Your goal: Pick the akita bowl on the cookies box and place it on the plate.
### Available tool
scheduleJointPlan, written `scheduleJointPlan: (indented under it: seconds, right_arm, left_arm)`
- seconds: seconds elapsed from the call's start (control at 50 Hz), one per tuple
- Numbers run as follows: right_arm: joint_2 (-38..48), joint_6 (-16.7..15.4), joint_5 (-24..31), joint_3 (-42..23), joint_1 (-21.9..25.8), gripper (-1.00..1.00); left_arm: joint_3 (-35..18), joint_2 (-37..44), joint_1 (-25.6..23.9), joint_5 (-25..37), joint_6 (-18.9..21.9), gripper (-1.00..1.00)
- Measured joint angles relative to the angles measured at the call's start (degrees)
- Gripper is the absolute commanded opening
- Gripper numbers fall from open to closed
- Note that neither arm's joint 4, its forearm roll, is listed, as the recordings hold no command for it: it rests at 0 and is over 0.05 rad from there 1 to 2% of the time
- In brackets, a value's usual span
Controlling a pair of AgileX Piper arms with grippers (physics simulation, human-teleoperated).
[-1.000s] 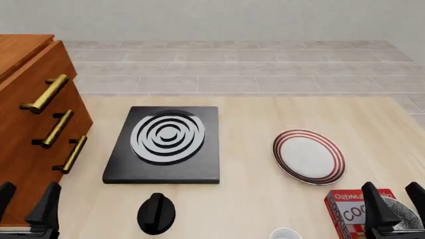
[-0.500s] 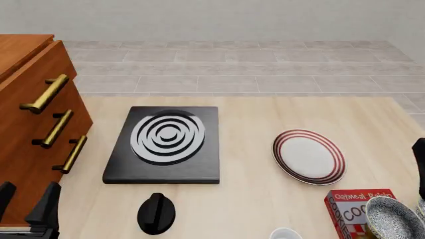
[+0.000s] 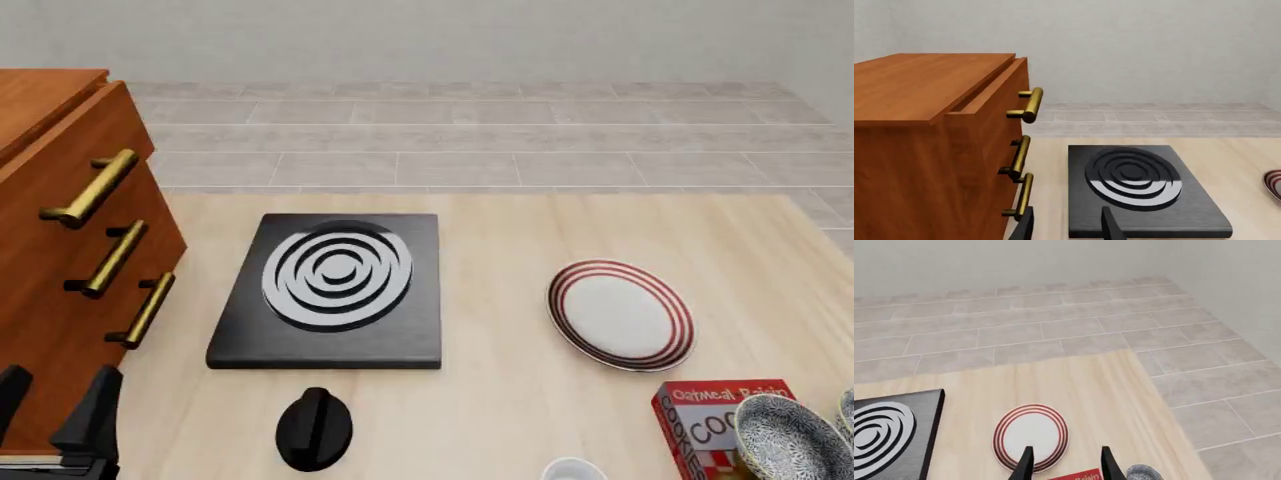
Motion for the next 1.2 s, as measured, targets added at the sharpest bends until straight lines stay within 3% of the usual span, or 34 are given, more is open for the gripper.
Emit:
scheduleJointPlan:
  seconds: [0.68,1.2]
  right_arm:
    - [3.04,-4.2,7.17,1.91,-12.74,1.0]
    - [3.05,-2.37,4.11,10.51,-19.1,1.0]
  left_arm:
    - [0.0,0.0,0.0,0.0,0.0,1.0]
    - [0.0,0.0,0.0,0.0,0.0,1.0]
